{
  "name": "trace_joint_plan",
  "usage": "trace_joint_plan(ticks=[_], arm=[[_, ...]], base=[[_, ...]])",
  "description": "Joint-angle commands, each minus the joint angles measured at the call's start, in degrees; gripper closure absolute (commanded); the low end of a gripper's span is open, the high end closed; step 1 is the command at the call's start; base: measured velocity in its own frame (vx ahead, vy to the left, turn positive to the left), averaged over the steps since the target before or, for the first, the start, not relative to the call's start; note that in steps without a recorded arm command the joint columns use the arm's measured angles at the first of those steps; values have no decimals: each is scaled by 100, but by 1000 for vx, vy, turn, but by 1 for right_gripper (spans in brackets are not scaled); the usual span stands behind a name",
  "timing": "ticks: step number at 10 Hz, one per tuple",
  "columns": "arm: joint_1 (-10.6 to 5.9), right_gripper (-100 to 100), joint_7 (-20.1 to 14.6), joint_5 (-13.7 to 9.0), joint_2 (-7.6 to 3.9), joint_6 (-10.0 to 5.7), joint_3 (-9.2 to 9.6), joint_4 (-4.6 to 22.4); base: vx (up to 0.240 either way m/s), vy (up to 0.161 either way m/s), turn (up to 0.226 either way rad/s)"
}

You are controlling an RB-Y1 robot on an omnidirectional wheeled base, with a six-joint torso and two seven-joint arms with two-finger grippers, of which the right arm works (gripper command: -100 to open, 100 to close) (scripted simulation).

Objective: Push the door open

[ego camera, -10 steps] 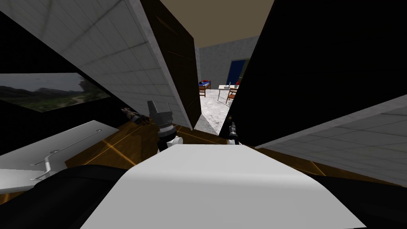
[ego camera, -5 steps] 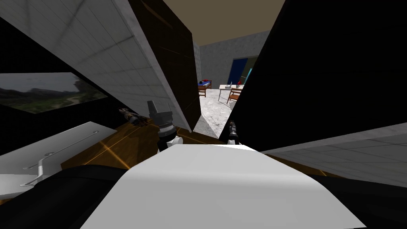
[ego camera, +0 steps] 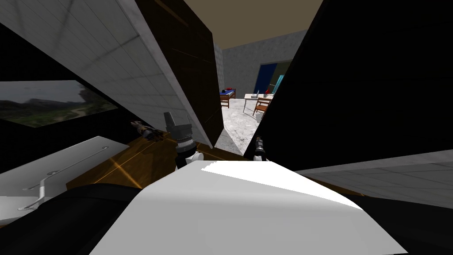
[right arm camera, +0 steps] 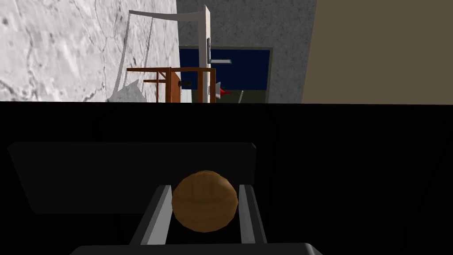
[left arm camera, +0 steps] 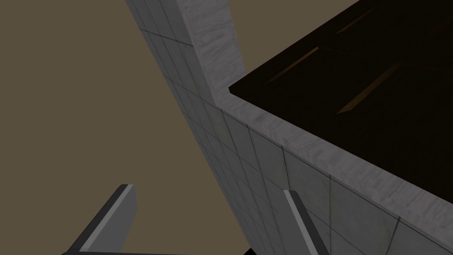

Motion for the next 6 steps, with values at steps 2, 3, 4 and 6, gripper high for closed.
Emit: trace_joint_plan(ticks=[2, 3, 4, 6], arm=[[8, 100, 0, 1, 5, -1, 2, 3], [8, 100, 0, 1, 5, -1, 2, 3], [8, 100, 0, 1, 5, -1, 2, 3], [31, 100, 23, -28, -7, 13, -94, 8]], base=[[-13, 3, 0], [-6, 2, -1], [0, 0, 0], [127, 15, -17]])
